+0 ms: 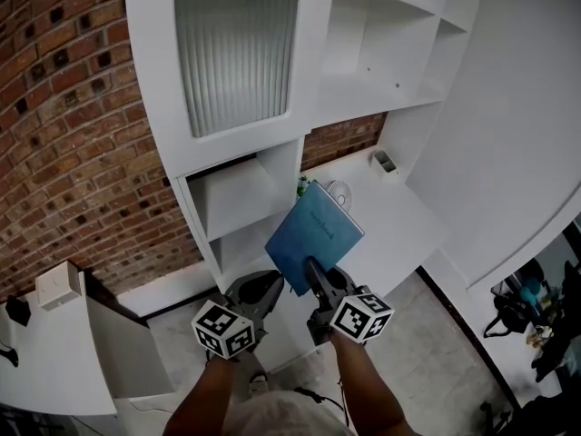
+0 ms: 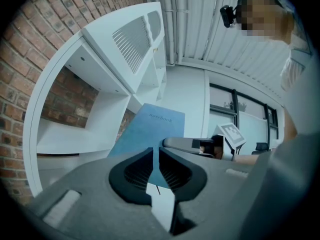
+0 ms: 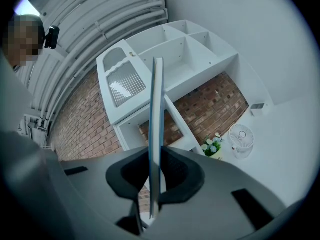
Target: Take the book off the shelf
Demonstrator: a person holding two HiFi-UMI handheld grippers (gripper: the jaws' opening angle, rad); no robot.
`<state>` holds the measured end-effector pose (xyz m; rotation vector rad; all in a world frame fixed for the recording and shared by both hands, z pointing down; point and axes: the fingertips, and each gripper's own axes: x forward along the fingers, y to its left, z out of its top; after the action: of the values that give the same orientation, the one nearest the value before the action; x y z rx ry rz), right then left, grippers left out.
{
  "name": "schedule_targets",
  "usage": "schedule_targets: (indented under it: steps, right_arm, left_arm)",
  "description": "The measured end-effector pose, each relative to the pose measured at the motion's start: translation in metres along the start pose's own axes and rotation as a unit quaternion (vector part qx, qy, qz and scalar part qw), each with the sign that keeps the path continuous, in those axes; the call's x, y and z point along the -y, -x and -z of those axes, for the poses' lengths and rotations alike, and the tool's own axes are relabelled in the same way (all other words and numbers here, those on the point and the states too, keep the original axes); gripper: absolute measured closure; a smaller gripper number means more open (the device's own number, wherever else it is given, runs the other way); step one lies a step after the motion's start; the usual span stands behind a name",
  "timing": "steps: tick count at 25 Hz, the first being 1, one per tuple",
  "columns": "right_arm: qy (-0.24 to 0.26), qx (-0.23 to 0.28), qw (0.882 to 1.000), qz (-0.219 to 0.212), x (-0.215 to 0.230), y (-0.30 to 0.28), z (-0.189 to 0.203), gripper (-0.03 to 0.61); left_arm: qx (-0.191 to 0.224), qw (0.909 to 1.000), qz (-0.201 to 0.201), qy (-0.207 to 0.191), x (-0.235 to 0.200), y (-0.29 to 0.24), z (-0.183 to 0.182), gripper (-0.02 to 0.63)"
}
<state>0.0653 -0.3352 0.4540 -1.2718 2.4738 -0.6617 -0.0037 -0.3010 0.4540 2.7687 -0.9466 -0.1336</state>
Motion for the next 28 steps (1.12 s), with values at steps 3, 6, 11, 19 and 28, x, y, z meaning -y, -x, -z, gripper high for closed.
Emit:
schedule_targets:
  steps: [3,6,11,19,28]
  right_arm:
    - [-0.001,-0.004,1.000,-0.003,-0.002,0.008,0.004,0.525]
    - [-0.007,-0.006,1.000,-0.004,-0.004,0.015,0.008,0.525]
    - [-0.018,-0.010,1.000,-0.005,-0.005,0.028,0.014,0.525]
    - [-0.034,-0.013,0.999,0.000,-0.003,0.043,0.022,0.525]
    - [-0.050,-0.011,0.999,-0.003,0.000,0.051,0.024,0.525]
  left_arm:
    - [0.000,1.0000,0.001,0.000,0.003,0.000,0.002,0.589]
    - [0.000,1.0000,0.002,0.000,0.005,0.000,0.002,0.589]
    - [-0.002,1.0000,0.003,0.001,0.008,0.002,0.004,0.589]
    - [-0.005,0.9999,0.007,0.009,0.011,0.005,0.010,0.589]
    - [-0.010,0.9997,0.018,0.014,0.019,0.005,0.016,0.589]
